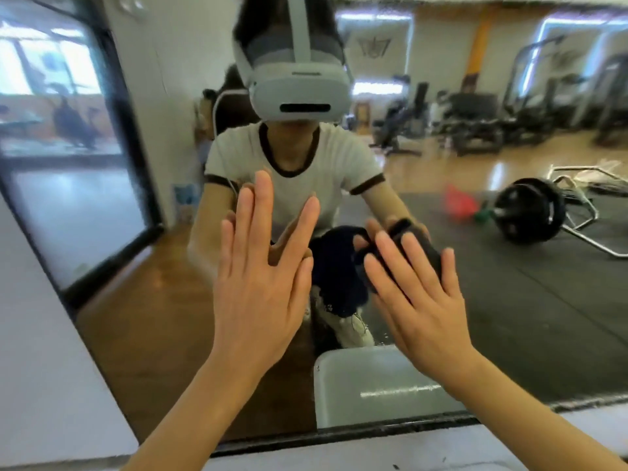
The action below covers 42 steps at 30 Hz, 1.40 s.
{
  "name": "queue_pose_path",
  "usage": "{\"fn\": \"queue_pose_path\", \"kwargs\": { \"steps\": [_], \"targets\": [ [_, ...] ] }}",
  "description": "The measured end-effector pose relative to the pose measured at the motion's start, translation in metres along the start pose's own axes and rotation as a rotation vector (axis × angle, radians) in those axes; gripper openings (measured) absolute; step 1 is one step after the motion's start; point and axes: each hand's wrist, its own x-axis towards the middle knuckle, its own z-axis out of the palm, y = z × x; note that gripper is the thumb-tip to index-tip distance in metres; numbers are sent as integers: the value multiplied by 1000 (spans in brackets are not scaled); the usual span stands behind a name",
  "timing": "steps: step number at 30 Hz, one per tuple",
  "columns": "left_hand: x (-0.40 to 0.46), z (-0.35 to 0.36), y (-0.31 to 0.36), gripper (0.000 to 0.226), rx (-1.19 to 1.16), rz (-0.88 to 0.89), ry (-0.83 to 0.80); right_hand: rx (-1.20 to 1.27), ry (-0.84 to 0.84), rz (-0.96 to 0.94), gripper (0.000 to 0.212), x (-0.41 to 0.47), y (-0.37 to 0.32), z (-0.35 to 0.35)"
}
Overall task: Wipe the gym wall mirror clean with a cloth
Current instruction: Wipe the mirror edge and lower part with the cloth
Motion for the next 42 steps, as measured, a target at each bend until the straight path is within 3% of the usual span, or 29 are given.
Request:
{"fn": "queue_pose_path", "kwargs": {
  "steps": [3,8,13,15,20,25,29,32,35,39,42],
  "targets": [
    [0,-1,0,59,-11,-1,4,-46,-96,-52,69,-30,15,-9],
    [1,-3,0,63,-39,7,-15,124,112,293,48,48,26,-10],
    [1,-2,0,66,-19,14,-10,24,-73,120,49,-55,13,-6],
    [1,-2,0,67,-9,17,-9,5,-66,67,52,-47,24,-8],
    [2,1,1,68,6,4,4,130,113,252,50,25,29,-4],
    [2,-1,3,69,7,-1,-9,55,-36,158,55,-62,21,-2],
    [3,-3,5,72,2,-15,-8,139,91,273,51,32,6,-6],
    [4,-2,7,80,6,-40,6,193,147,164,46,111,-26,-6],
    [2,-3,7,82,21,-34,-4,92,124,43,50,119,-1,-6],
    [1,-4,7,76,18,-35,-8,80,169,406,52,71,84,-18],
    [2,-4,9,73,5,-42,8,116,255,691,55,54,91,-17]
  ]
}}
